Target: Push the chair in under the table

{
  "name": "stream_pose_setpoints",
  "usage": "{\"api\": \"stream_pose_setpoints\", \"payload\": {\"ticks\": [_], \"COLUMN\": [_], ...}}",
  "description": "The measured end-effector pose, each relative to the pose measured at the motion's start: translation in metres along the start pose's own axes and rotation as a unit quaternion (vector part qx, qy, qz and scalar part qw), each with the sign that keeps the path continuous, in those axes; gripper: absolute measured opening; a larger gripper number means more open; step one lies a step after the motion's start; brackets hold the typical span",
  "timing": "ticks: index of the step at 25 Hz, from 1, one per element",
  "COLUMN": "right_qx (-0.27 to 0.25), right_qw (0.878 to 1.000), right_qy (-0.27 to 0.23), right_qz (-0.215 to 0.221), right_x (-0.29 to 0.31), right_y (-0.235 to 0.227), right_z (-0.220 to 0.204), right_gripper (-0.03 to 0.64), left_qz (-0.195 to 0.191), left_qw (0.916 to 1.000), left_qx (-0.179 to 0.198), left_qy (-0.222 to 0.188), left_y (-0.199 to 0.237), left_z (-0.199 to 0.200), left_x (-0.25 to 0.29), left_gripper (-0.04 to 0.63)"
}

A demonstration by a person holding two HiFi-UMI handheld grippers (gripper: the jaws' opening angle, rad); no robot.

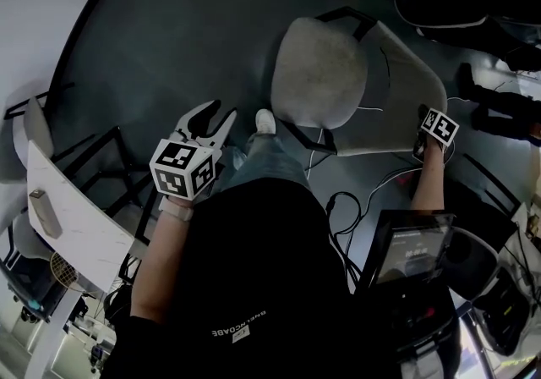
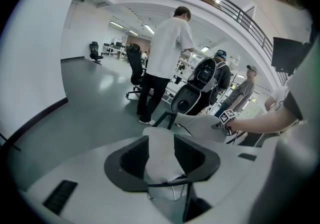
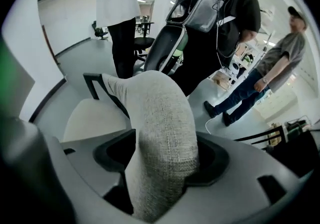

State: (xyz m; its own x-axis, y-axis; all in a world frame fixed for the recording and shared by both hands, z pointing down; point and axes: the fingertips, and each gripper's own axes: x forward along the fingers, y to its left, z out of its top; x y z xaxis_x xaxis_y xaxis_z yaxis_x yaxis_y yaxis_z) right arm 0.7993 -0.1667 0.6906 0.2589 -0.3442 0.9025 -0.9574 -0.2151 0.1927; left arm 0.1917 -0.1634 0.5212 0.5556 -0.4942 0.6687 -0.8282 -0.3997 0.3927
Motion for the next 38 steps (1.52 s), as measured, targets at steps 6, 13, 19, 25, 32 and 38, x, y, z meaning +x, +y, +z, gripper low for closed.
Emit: {"api": "stream_pose_setpoints", "payload": {"ticks": [6,13,19,25,32,38], "right_qx": [0.005,0.016,0.024,0.005,-0.05,-0.082], "right_qw": [1.0,1.0,1.0,0.999,0.997,0.994], "right_qy": [0.025,0.018,0.013,-0.001,-0.021,-0.031], "right_qz": [0.013,0.013,0.015,0.036,0.051,0.066], "right_x": [0.01,0.009,-0.002,0.001,0.005,0.006], "right_y": [0.002,0.002,0.005,0.03,0.077,0.125], "right_z": [-0.003,0.001,0.0,0.02,0.06,0.086], "right_gripper": [0.306,0.258,0.244,0.232,0.212,0.202], "left_qz": [0.006,0.011,0.016,0.021,0.033,0.053], "left_qw": [0.9999,0.9996,0.9991,0.9988,0.998,0.9955], "left_qx": [-0.01,-0.028,-0.037,-0.044,-0.05,-0.072], "left_qy": [-0.004,-0.003,-0.008,-0.01,-0.02,-0.032], "left_y": [0.006,0.013,0.017,0.014,0.015,0.037], "left_z": [-0.007,-0.017,-0.025,-0.031,-0.028,-0.035], "left_x": [-0.002,-0.003,-0.013,-0.013,-0.02,-0.039], "left_gripper": [0.141,0.141,0.141,0.141,0.141,0.141]}}
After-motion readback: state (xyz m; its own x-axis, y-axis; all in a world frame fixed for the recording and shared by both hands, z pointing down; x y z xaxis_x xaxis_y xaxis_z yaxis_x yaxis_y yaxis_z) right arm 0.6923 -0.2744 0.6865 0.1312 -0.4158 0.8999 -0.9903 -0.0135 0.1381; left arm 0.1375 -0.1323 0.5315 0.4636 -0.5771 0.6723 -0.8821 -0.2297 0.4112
